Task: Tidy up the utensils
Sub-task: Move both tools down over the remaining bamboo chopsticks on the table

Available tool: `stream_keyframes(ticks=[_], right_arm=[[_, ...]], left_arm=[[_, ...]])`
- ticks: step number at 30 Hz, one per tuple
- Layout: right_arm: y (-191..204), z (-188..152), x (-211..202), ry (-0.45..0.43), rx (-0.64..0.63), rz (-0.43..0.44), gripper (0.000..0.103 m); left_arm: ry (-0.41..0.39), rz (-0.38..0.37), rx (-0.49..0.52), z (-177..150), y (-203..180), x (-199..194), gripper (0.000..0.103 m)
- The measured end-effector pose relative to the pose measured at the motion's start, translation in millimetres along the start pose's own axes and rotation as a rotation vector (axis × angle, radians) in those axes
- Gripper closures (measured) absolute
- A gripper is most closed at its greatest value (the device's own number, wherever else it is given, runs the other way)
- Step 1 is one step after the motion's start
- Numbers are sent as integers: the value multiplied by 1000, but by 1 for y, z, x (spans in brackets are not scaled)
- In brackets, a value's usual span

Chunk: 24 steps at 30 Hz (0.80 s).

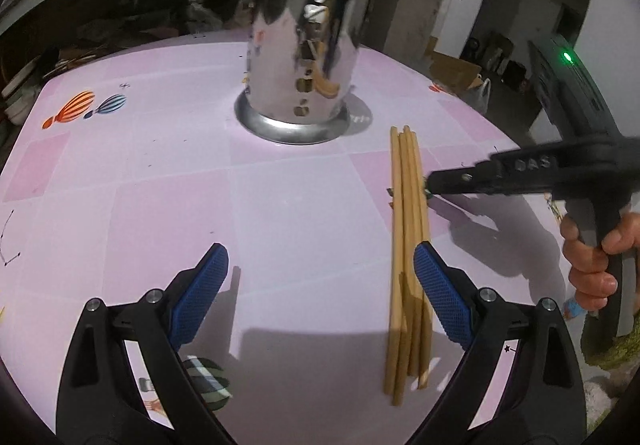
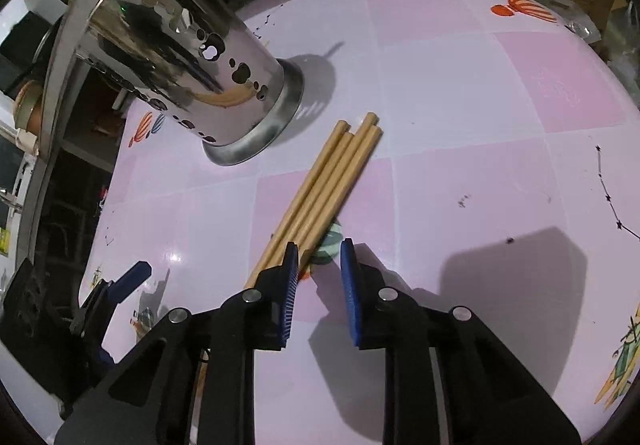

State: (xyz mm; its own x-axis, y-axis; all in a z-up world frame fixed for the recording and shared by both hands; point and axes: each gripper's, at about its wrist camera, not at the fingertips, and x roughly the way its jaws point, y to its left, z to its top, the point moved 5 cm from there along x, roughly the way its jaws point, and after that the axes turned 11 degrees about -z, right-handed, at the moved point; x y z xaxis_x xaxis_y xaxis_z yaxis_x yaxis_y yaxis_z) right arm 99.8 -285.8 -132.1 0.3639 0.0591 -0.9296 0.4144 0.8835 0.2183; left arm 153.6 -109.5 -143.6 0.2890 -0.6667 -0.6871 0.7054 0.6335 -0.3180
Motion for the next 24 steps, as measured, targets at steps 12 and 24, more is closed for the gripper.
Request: stream_keyframes(ticks=[12, 24], right_arm=[[13, 7, 3, -17, -104, -86, 90], [-7, 13, -6, -10, -202, -136, 90]], left_arm=[[33, -31, -50, 0, 2, 5, 13], [34, -28, -19, 3, -3, 5, 31]])
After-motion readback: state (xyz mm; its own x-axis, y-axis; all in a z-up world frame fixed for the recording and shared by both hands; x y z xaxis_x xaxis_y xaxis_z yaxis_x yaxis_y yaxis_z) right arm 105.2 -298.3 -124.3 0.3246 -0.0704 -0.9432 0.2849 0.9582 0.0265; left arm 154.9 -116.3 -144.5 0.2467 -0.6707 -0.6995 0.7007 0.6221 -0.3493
